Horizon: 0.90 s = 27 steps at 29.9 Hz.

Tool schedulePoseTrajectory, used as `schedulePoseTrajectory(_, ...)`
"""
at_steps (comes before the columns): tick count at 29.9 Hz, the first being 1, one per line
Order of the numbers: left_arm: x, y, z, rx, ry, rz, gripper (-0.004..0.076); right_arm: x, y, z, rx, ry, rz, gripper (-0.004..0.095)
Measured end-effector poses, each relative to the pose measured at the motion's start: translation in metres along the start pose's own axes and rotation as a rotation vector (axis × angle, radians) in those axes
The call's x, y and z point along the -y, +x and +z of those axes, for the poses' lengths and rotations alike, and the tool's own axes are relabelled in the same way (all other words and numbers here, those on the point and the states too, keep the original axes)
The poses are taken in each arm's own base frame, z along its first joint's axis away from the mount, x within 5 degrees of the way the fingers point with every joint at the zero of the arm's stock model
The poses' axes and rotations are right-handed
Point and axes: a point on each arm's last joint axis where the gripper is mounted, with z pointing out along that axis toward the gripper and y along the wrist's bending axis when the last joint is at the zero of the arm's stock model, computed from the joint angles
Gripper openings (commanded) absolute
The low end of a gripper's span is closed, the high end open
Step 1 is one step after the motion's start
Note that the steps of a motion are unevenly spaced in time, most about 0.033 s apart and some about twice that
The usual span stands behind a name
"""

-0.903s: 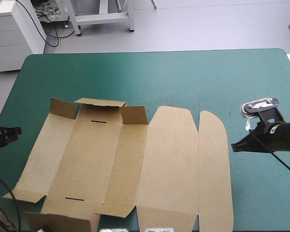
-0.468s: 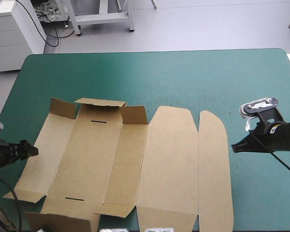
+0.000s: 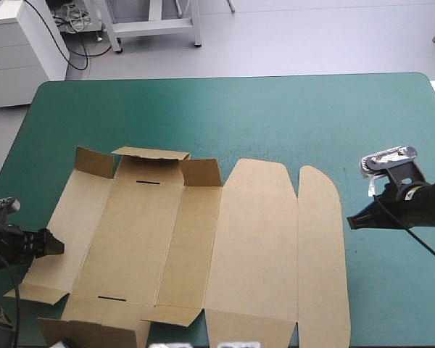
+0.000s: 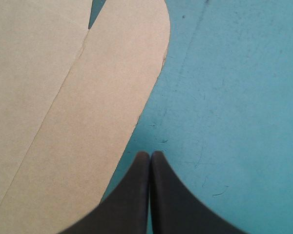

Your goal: Fold the box

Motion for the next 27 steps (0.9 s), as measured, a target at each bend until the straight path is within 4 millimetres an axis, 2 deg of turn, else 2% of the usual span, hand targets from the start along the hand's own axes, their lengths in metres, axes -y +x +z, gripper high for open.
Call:
schedulePoseTrajectory(4,-0.003,0.0,0.011,-0.039,0.067,-0.028,0.0582,0.0,0.0,0.0,0.0,0.0,0.0,-0.0016)
schedulePoseTrajectory(9,-0.002,-0.002,0.016,-0.032,0.12,-0.038,0.0582,0.0,0.0,0.0,0.0,0.0,0.0,-0.0016)
schedulePoseTrajectory(19,0.038,-0.009,0.039,-0.096,0.222,0.062,0.0581,0.0,0.0,0.0,0.0,-0.001,0.0,-0.0016)
schedulePoseTrajectory(27,0.044,-0.01,0.041,-0.13,0.188,0.057,0.0575,0.0,0.0,0.0,0.0,-0.001,0.0,-0.0016)
